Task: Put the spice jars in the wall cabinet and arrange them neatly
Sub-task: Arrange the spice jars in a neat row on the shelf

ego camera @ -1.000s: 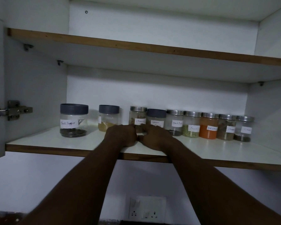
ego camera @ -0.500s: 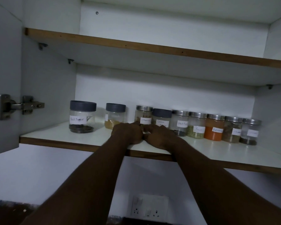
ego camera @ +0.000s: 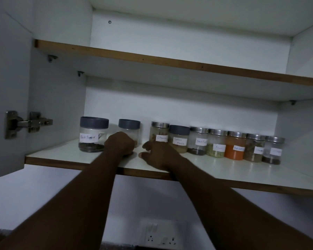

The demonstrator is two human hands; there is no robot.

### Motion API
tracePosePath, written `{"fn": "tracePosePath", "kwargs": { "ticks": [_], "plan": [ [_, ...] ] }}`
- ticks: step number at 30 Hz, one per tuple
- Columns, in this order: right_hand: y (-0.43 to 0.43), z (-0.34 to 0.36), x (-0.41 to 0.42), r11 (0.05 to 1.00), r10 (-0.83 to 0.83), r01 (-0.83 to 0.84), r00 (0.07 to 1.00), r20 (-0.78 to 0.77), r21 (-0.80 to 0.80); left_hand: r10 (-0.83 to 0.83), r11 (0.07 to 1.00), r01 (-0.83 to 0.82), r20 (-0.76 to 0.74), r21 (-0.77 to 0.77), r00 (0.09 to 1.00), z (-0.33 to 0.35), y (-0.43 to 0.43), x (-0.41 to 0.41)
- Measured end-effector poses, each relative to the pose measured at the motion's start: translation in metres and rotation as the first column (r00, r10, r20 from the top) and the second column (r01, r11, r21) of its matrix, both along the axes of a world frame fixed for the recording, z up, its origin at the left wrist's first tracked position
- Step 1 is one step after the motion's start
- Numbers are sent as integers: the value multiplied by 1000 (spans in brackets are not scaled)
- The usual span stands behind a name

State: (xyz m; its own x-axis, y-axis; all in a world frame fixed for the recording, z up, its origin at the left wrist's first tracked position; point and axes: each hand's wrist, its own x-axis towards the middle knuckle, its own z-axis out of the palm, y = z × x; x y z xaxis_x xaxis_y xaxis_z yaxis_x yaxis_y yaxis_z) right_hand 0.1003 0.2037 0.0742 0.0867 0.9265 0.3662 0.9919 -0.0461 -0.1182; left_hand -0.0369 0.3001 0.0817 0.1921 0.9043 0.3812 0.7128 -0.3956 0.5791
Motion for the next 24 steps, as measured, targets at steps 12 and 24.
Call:
{"fn": "tracePosePath", "kwargs": {
  "ticks": [12,24],
  "plan": [
    [31,-1,-2,999,0,2,999,51,-43,-155,987,161,155,-26,976,-2,31,7],
    [32,0,-2,997,-38,39,999,7,-68,-217,952,264,267,-154,939,0,33,9]
  ]
}}
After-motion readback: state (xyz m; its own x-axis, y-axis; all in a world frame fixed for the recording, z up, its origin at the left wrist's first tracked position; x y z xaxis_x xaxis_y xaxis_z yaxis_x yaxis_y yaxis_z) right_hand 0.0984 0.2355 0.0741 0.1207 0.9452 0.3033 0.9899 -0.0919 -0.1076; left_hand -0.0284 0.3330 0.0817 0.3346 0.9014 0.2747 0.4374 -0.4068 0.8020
